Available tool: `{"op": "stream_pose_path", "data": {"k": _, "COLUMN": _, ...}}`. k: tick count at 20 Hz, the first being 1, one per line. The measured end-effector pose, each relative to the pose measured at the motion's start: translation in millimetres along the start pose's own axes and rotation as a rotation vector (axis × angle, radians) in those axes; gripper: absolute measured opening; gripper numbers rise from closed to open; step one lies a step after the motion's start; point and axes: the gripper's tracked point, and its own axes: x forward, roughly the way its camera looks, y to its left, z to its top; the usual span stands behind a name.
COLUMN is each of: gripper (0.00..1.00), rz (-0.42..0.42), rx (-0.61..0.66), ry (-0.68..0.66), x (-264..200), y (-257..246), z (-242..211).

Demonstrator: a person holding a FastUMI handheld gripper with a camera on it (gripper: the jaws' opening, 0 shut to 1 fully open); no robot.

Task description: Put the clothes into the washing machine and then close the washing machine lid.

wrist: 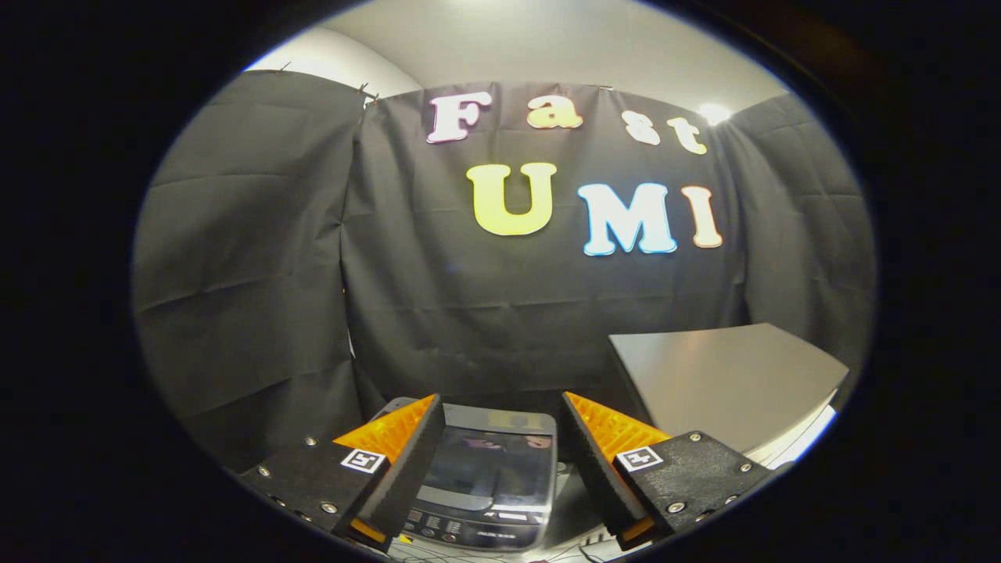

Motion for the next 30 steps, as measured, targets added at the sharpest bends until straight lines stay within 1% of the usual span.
{"op": "stream_pose_path", "data": {"k": 2, "gripper": 0.92, "rz": -0.006, "rx": 0.01, "ry": 0.005, "x": -22, "y": -26, "z": 1}}
{"op": "stream_pose_path", "data": {"k": 9, "gripper": 0.92, "rz": -0.098, "rx": 0.03, "ry": -0.016, "x": -91, "y": -133, "z": 14}}
{"op": "stream_pose_path", "data": {"k": 12, "gripper": 0.92, "rz": -0.138, "rx": 0.046, "ry": -0.024, "x": -116, "y": -173, "z": 14}}
{"op": "stream_pose_path", "data": {"k": 17, "gripper": 0.92, "rz": -0.199, "rx": 0.033, "ry": -0.025, "x": -153, "y": -234, "z": 6}}
{"op": "stream_pose_path", "data": {"k": 21, "gripper": 0.92, "rz": -0.228, "rx": 0.024, "ry": -0.029, "x": -177, "y": -267, "z": 3}}
{"op": "stream_pose_path", "data": {"k": 24, "gripper": 0.92, "rz": -0.241, "rx": 0.029, "ry": -0.041, "x": -189, "y": -282, "z": 2}}
{"op": "stream_pose_path", "data": {"k": 30, "gripper": 0.92, "rz": -0.237, "rx": 0.02, "ry": -0.045, "x": -206, "y": -291, "z": 1}}
